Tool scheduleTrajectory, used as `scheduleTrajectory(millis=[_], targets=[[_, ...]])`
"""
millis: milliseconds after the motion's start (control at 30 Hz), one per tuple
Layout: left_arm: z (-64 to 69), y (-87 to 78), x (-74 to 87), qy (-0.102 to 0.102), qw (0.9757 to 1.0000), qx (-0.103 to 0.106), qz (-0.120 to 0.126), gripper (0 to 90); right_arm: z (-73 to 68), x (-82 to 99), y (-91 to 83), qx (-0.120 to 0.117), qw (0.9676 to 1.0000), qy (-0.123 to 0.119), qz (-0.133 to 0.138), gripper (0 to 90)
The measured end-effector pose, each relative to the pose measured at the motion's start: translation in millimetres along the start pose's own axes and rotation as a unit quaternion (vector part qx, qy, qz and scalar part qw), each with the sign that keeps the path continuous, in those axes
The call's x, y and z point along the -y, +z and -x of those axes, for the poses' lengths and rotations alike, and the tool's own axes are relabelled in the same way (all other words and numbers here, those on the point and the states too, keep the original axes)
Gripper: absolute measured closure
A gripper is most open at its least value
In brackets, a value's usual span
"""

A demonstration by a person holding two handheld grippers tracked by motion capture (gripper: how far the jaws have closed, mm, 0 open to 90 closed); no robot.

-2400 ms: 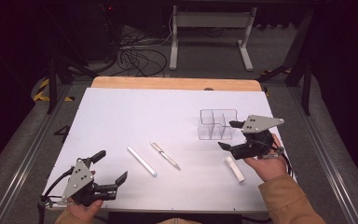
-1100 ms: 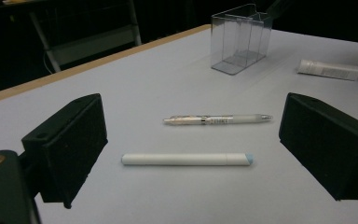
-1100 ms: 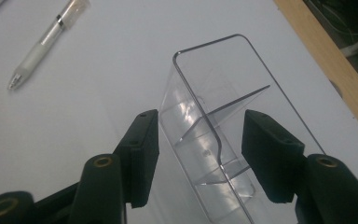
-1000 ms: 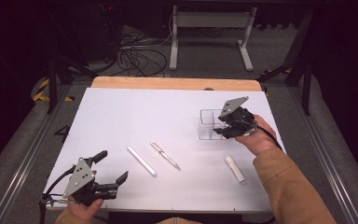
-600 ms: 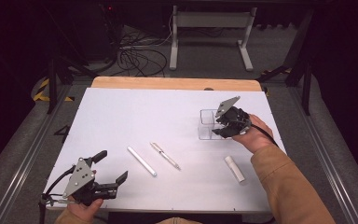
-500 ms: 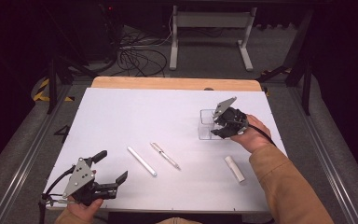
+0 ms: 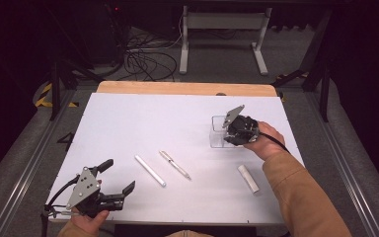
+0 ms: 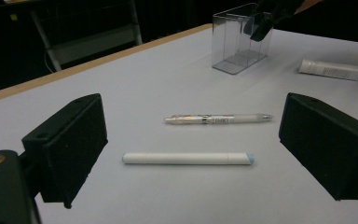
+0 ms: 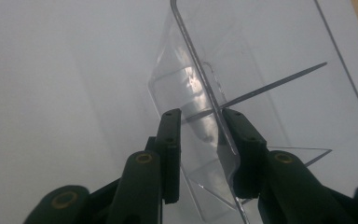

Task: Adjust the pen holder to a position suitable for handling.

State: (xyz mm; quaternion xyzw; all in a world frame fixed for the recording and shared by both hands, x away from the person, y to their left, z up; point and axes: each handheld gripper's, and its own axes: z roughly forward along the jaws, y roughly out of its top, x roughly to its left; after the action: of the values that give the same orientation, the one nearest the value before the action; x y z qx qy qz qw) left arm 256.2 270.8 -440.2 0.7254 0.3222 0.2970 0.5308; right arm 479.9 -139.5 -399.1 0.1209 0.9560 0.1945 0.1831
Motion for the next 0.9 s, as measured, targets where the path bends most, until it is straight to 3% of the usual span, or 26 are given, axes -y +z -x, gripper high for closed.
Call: scheduleTrajectory(millis=[133,167,233,367,433,533,567,633,667,900], targets=[[-0.1,-0.2,-0.2,0.000,1.0000,0.000,0.001,8.3,-0.9,-1.0,-1.3,0.002,0.9999,-0.015,-0.005,71.4],[0.0,-0.3,-0.1,0.000,1.0000,0.000,0.001,8.2,-0.6,-1.2,-2.5,0.000,0.9995,-0.028,-0.012,73.2],[-0.1,-0.2,-0.1,0.000,1.0000,0.000,0.001,8.2,-0.8,-1.9,-3.5,-0.001,0.9995,-0.028,-0.011,75.4],[-0.1,-0.3,-0.2,0.000,1.0000,0.000,0.000,8.2,-1.4,-4.8,-6.8,-0.019,0.9982,-0.051,-0.025,82.8],[0.0,-0.5,-0.2,-0.001,1.0000,0.000,0.001,8.2,-3.5,-8.0,-8.8,-0.019,0.9979,-0.055,-0.027,86.3],[-0.1,-0.3,-0.2,-0.001,1.0000,0.000,0.001,8.2,-3.3,-14.0,-13.1,-0.038,0.9974,-0.055,-0.025,86.0],[0.0,-0.1,-0.1,-0.001,1.0000,0.000,0.000,8.2,-3.2,-16.6,-13.7,-0.038,0.9971,-0.065,-0.016,86.1],[0.0,0.1,0.0,-0.001,1.0000,0.001,-0.001,8.2,-5.2,-18.6,-14.4,-0.040,0.9973,-0.059,-0.014,86.0],[-0.1,0.3,0.0,0.000,1.0000,0.002,-0.002,8.2,-8.7,-26.7,-15.7,-0.049,0.9960,-0.075,-0.007,86.1],[-0.2,-0.4,0.0,-0.002,1.0000,0.002,0.000,8.2,-23.6,-57.6,-8.4,-0.070,0.9921,-0.104,-0.011,87.7]])
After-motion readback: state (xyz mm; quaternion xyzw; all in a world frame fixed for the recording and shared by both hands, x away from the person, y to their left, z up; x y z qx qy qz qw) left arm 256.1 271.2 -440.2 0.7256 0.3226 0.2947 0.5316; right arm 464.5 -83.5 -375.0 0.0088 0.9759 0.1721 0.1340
